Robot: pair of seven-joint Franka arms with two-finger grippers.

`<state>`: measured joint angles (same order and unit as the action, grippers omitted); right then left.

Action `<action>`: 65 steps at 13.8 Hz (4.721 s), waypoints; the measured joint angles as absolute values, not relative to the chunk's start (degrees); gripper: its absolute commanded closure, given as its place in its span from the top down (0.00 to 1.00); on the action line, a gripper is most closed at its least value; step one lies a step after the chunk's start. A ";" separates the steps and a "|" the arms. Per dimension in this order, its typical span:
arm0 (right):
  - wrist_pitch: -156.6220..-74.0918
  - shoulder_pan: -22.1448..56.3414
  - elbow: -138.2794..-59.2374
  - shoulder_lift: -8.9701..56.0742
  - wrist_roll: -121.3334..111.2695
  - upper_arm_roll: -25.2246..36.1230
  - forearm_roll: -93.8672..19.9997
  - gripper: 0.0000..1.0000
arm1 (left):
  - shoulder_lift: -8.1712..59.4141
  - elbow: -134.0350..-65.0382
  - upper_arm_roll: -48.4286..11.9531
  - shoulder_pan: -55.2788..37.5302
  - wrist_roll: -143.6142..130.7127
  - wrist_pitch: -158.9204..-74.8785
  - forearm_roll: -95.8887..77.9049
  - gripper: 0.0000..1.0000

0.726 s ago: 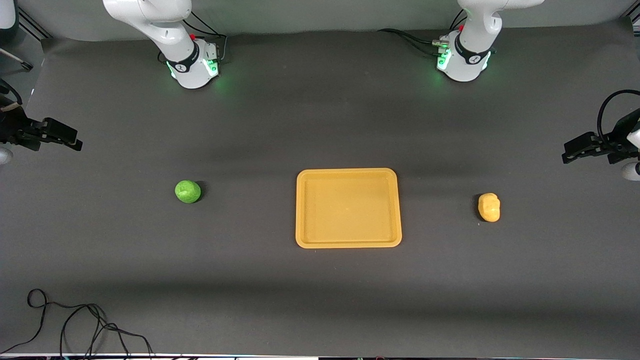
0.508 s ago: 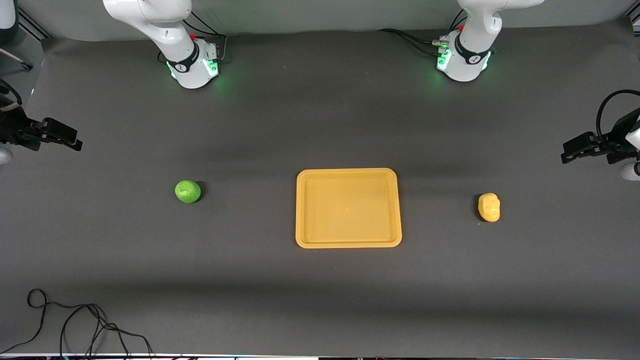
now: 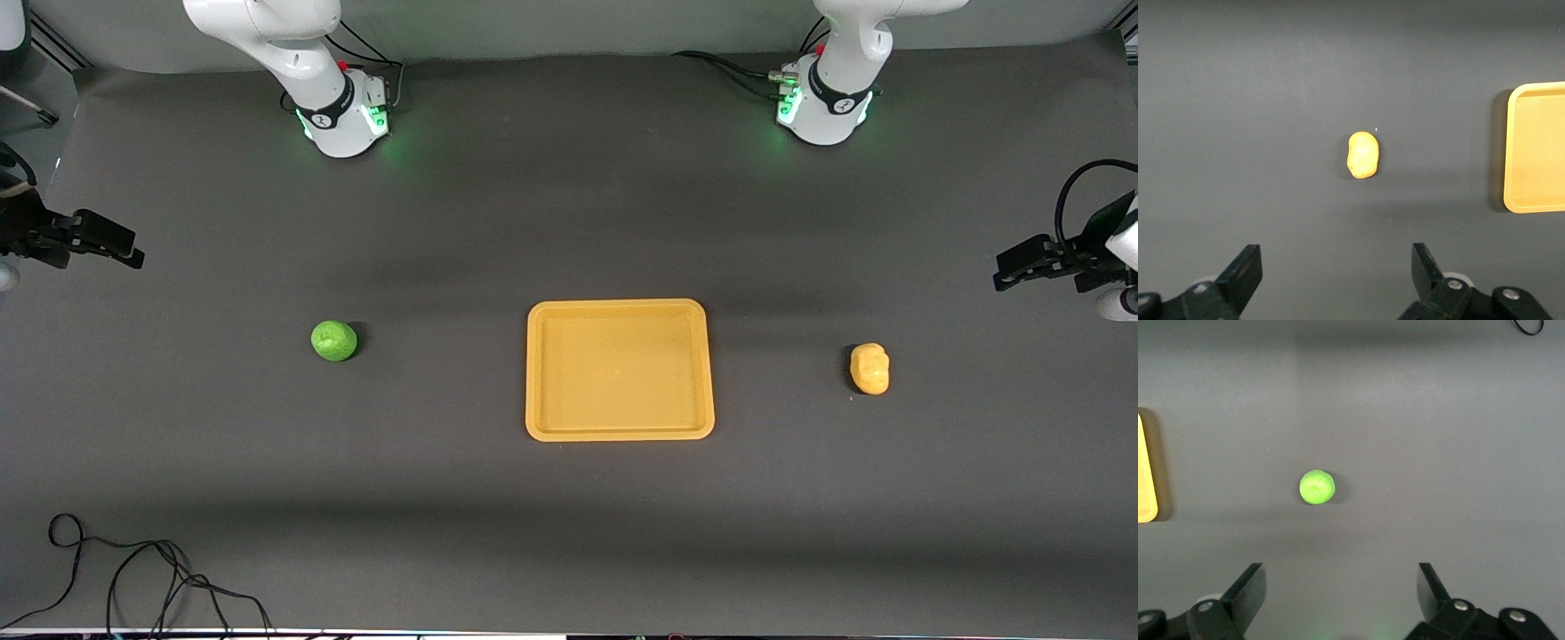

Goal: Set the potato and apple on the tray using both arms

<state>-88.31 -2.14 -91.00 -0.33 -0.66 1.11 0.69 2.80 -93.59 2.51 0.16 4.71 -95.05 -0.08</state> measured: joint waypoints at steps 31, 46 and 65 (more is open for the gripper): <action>-88.33 -2.02 -91.19 -0.32 -1.14 1.09 0.69 1.00 | 31.06 -107.70 1.86 -1.36 6.35 -132.27 -0.12 0.98; -88.33 -1.92 -91.70 -0.28 -1.15 0.80 0.69 1.00 | 25.89 -106.69 0.83 -1.61 6.57 -123.67 -7.14 0.36; -90.13 1.56 -91.79 -0.23 -0.90 0.25 0.68 1.00 | 37.76 -95.53 -7.49 -20.96 -17.87 -128.20 -11.55 1.00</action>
<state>-90.13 1.56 -91.79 -0.23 -0.90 0.25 0.68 37.76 -95.53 -7.49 -20.96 -17.87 -128.20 -11.55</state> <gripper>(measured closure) 0.000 0.436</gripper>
